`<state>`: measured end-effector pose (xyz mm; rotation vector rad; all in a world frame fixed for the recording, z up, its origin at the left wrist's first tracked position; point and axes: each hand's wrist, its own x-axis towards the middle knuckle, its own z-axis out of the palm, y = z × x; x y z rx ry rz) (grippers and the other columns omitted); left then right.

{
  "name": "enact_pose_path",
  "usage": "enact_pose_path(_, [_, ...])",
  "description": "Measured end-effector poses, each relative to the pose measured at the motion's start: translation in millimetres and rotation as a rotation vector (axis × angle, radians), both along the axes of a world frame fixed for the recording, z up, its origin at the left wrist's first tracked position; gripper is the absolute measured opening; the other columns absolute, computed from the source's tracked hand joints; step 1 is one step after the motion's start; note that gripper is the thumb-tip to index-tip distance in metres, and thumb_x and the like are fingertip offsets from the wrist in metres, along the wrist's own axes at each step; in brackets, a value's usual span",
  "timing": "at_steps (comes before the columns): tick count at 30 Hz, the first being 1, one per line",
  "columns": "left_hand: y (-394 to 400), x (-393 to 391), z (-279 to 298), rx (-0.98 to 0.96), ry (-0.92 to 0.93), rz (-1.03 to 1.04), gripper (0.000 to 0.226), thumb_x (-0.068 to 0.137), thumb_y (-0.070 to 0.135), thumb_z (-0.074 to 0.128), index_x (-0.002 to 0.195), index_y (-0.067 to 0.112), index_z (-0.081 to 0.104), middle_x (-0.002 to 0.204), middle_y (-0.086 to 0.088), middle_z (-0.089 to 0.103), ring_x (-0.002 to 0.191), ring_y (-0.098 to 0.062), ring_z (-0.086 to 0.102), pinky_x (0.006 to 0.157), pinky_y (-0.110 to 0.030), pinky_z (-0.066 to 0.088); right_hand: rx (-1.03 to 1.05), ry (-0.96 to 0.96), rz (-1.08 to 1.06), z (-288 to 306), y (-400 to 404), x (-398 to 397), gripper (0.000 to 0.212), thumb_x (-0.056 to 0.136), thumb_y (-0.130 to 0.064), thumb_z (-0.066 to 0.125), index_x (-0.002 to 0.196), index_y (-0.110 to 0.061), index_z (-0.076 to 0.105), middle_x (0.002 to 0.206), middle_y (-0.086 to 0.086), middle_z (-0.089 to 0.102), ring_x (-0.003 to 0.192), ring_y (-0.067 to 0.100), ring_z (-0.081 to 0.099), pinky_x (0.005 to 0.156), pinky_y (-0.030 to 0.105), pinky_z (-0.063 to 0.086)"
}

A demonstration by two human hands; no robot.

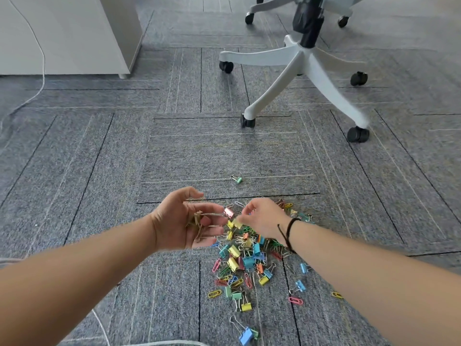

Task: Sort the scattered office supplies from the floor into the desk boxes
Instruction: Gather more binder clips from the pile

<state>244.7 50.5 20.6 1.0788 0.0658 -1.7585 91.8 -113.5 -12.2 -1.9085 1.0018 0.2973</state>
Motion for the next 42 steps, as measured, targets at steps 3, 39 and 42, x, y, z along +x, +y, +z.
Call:
enact_pose_path(3, [2,3,1,0.012,0.004,-0.01,0.056,0.088,0.046,0.046,0.103,0.002,0.077,0.105,-0.018,0.071,0.073,-0.026,0.068,0.058,-0.033,0.059,-0.229,0.107,0.162,-2,12,13,0.032,0.09,-0.044,0.067,0.108,-0.018,0.058,0.089,-0.004,0.058,0.071,0.012,0.055,0.062,0.028,0.041])
enact_pose_path(39, [-57,-30,-59,0.255,-1.447,-0.436,0.03,0.091,0.037,0.071,0.11,0.02,0.055,0.08,-0.002,0.071,0.043,-0.004,0.049,0.042,-0.016,0.04,0.721,-0.119,-0.538,8,-47,-66,0.033,0.102,-0.038,0.055,0.079,-0.014,0.056,0.062,-0.002,0.049,0.046,0.009,0.038,0.037,0.019,0.026])
enact_pose_path(42, [-64,-33,-64,0.316,-1.546,-0.472,0.033,0.09,0.041,0.071,0.105,0.017,0.054,0.088,0.003,0.069,0.056,-0.006,0.061,0.045,-0.016,0.042,0.626,-0.114,-0.48,6,-45,-68,0.025,0.103,-0.03,0.054,0.088,-0.01,0.058,0.059,-0.001,0.049,0.047,0.01,0.035,0.037,0.02,0.024])
